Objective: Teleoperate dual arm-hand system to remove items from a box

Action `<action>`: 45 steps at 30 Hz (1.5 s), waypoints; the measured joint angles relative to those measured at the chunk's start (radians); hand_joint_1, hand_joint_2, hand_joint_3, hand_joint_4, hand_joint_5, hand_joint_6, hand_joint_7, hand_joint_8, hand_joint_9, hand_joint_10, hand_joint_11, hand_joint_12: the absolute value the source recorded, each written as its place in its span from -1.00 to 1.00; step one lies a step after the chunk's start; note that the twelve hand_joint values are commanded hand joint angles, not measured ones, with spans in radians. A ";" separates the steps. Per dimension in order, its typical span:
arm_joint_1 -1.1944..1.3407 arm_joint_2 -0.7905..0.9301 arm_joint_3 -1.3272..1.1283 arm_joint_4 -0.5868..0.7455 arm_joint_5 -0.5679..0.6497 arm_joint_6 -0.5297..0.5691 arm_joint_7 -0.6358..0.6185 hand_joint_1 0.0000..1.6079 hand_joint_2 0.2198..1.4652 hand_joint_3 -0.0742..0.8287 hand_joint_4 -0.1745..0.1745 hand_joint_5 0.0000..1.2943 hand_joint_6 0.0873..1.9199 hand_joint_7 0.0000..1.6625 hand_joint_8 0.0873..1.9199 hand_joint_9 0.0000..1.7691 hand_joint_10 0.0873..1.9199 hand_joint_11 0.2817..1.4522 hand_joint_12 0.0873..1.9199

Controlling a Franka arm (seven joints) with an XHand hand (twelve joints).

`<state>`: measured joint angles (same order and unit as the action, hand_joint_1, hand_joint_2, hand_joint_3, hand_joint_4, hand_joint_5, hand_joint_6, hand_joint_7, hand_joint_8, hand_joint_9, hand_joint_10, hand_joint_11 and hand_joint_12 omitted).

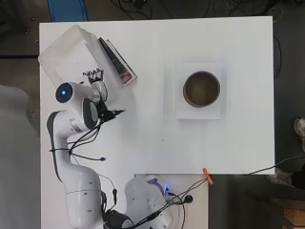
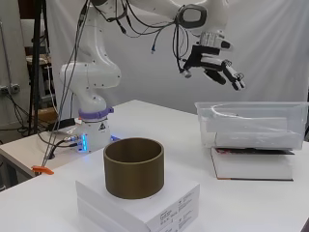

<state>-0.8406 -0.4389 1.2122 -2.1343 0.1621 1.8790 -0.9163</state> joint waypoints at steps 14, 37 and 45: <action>-0.326 0.006 0.383 -0.022 0.086 0.072 -0.281 -0.68 0.28 -0.85 0.23 -0.18 -1.00 -0.31 -1.00 -0.26 -1.00 -0.43 -1.00; -0.151 -0.121 0.357 -0.084 -0.074 0.170 -0.205 -0.63 -0.04 -0.88 0.40 -0.47 -1.00 -0.56 -1.00 -0.56 -1.00 -0.73 -1.00; -0.263 -0.173 0.486 -0.014 -0.095 0.090 -0.187 -0.61 -0.09 -0.87 0.35 -0.74 -1.00 -0.69 -1.00 -0.62 -1.00 -0.75 -1.00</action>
<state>-1.1036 -0.6115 1.6980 -2.1487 0.0666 1.9688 -1.1038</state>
